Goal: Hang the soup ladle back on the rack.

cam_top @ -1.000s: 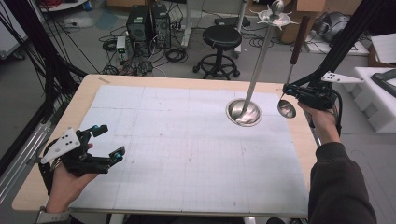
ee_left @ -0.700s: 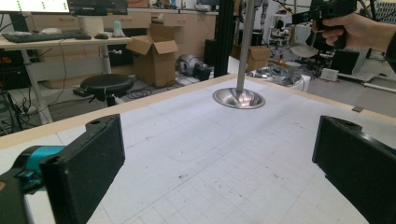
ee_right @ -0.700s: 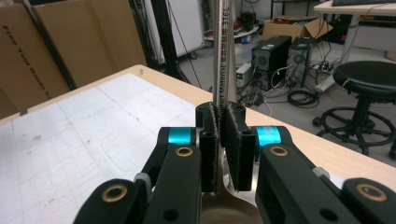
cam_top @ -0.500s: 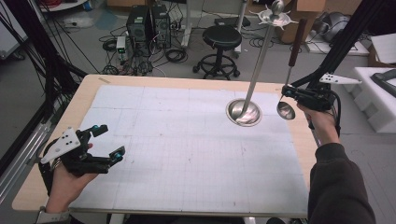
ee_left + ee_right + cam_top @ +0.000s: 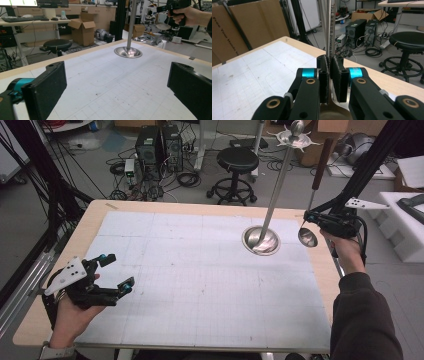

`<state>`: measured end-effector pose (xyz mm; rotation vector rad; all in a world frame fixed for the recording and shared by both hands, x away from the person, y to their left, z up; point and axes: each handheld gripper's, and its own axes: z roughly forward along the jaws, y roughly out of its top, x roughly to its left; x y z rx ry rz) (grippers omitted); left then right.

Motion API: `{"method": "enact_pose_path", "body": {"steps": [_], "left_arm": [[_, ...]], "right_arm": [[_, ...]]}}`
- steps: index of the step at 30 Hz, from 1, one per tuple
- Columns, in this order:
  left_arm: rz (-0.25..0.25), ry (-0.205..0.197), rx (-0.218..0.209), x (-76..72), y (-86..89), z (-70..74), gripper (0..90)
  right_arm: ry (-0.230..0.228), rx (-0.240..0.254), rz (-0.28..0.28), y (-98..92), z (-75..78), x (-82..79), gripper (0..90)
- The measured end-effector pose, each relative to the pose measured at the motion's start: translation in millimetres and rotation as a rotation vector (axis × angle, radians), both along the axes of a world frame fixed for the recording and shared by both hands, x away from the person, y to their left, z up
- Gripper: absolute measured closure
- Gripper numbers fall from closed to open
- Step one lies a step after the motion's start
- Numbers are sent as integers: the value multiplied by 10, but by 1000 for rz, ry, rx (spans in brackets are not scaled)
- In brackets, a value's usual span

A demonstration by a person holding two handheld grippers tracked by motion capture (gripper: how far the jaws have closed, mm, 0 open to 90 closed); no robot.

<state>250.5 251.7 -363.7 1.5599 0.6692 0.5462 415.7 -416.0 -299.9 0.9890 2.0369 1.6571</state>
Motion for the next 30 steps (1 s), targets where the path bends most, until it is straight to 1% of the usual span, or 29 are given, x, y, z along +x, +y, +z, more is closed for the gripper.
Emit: {"method": "enact_pose_path", "body": {"steps": [4,6,8,13,15,18,25,30], "left_arm": [[4,-1,-2,-4,8,5,28],[4,-2,-4,-6,10,4,28],[5,0,-3,-7,11,-1,28],[7,4,-3,-3,16,-13,28],[8,3,-4,-4,22,-13,28],[10,3,-3,-9,31,-9,28],[7,4,-1,-5,21,-11,28],[5,5,-2,-2,15,-9,28]], "right_arm": [[-2,3,14,23,12,22,843],[5,2,20,35,19,37,843],[4,-2,17,42,23,51,844],[14,10,26,69,19,82,843],[18,-6,35,87,10,91,843],[22,-8,41,112,3,97,843],[13,-29,48,157,20,86,843],[14,-40,37,190,20,101,843]]}}
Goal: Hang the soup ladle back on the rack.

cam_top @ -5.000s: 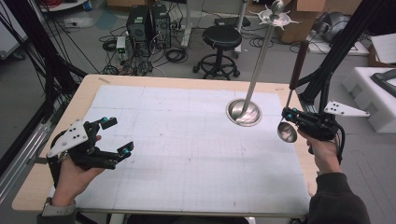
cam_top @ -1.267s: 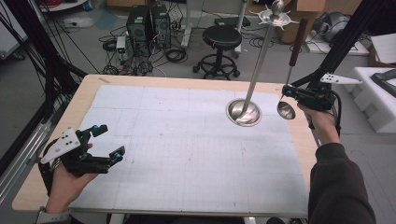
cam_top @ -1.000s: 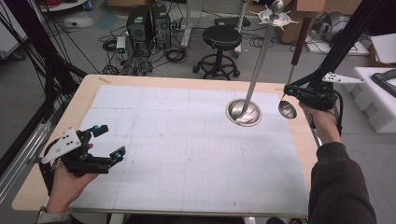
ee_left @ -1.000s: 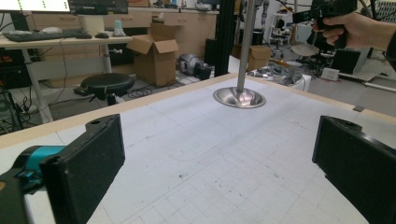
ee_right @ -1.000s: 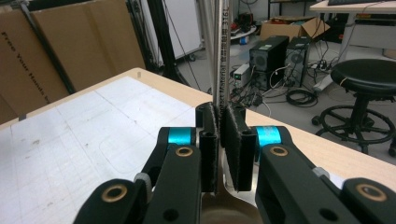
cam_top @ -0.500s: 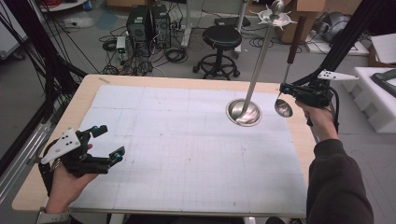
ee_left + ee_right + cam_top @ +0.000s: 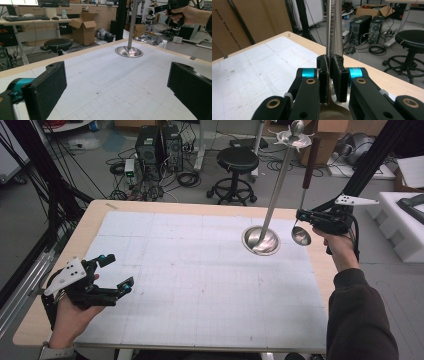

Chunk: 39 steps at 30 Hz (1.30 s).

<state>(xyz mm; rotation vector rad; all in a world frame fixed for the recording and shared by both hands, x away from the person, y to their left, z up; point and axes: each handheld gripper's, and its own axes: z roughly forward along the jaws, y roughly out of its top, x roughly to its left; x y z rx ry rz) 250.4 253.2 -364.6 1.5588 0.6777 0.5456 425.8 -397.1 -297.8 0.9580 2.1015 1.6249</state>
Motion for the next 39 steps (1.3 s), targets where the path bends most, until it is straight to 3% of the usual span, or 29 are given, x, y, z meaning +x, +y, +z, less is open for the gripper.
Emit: {"method": "enact_pose_path", "body": {"steps": [12,21,28,32,37,39], "left_arm": [[9,-6,6,-30,18,19,28],[18,-10,-1,-54,40,32,28],[19,-9,0,-57,47,24,28],[17,-10,-4,-53,41,30,28],[8,-20,-6,-43,35,54,27],[5,-20,-8,-36,29,60,28]], "right_arm": [[9,-28,-22,98,-27,30,843],[13,-33,-56,280,-44,116,842],[-25,-70,-92,353,-48,106,809],[-54,-78,-106,371,-19,66,656],[-32,-92,-136,372,-12,-12,409],[-45,-111,-145,370,-10,-77,347]]}}
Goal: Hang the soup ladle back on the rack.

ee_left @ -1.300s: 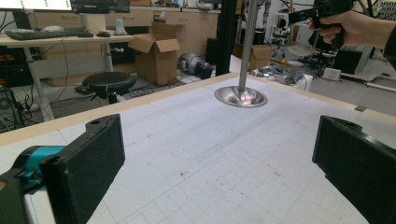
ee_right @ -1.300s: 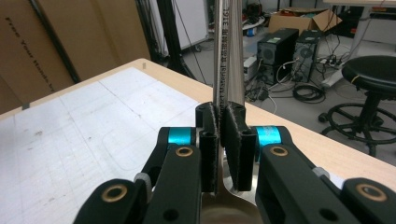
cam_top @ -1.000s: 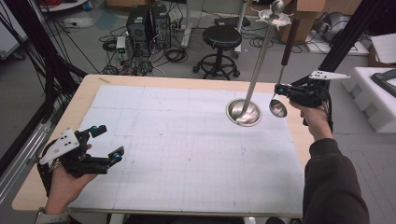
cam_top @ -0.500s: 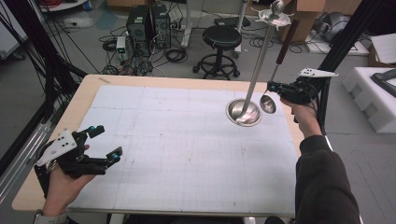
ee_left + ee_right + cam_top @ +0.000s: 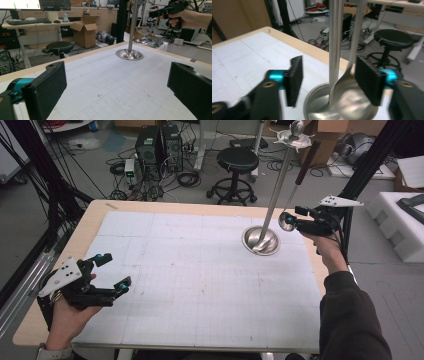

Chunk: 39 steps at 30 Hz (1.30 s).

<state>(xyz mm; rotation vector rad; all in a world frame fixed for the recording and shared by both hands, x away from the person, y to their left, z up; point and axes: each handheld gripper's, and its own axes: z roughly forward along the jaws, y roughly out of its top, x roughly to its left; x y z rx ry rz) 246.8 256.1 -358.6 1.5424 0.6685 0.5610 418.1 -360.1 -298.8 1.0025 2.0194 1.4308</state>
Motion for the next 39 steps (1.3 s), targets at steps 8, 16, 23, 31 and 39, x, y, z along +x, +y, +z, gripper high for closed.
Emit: {"method": "enact_pose_path", "body": {"steps": [8,16,23,31,39], "left_arm": [[-19,-24,-6,37,-34,79,28],[-24,-34,-22,88,-54,111,28],[-28,-40,-19,107,-58,127,28],[-41,-43,-28,117,-74,121,28],[-46,-53,-36,105,-49,111,27]], "right_arm": [[-72,23,1,68,38,-328,0],[-86,62,87,286,44,-584,0],[-98,38,127,448,-96,-704,0],[-119,52,169,486,-159,-867,0],[-136,106,239,466,-210,-1156,0]]}}
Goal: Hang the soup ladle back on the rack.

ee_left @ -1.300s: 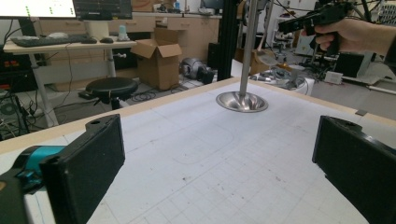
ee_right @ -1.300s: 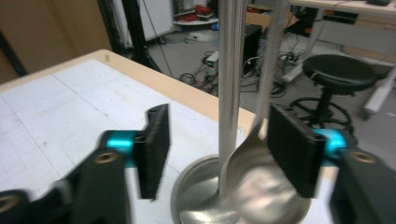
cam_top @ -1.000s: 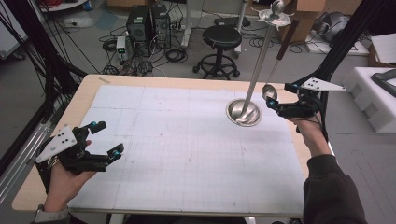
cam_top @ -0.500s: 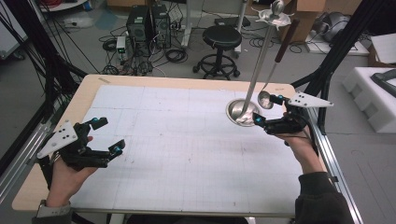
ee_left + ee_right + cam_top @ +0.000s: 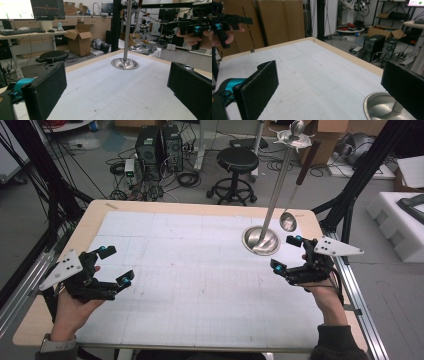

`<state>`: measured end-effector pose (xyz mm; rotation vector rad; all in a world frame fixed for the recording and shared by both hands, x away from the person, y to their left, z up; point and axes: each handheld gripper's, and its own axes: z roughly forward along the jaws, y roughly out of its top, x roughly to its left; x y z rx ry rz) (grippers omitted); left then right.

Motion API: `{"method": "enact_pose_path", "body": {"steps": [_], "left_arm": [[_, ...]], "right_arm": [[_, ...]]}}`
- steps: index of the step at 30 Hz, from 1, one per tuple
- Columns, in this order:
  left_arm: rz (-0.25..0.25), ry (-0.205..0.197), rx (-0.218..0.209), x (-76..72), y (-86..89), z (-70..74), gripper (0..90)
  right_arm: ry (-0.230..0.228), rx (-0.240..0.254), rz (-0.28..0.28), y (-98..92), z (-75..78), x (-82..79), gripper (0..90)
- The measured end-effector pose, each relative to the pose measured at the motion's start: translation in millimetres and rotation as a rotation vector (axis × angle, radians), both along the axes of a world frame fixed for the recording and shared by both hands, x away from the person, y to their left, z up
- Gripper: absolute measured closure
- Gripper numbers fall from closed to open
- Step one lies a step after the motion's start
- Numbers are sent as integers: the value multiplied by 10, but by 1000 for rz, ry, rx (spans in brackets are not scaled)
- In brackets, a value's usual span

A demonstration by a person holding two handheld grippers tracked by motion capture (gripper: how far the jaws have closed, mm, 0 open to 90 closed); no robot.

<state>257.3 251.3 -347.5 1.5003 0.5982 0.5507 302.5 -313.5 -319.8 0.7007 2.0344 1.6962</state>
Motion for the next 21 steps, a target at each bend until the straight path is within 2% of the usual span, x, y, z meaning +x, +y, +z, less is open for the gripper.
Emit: {"method": "enact_pose_path", "body": {"steps": [7,9,13,14,16,21], "left_arm": [[-2,-7,-4,-5,25,6,28],[-2,-4,-5,-1,43,0,28],[-7,6,-11,12,54,-15,28],[-11,5,-11,15,49,-20,28],[-21,7,-12,22,29,-26,28],[-25,12,5,40,-16,-38,28]], "right_arm": [[-2,5,33,-84,-80,-99,0],[6,16,28,-130,-127,-123,0],[2,104,38,-257,-254,-159,0],[15,122,34,-284,-268,-151,0],[-2,148,30,-325,-264,-172,0],[-29,135,10,-359,-234,-212,0]]}}
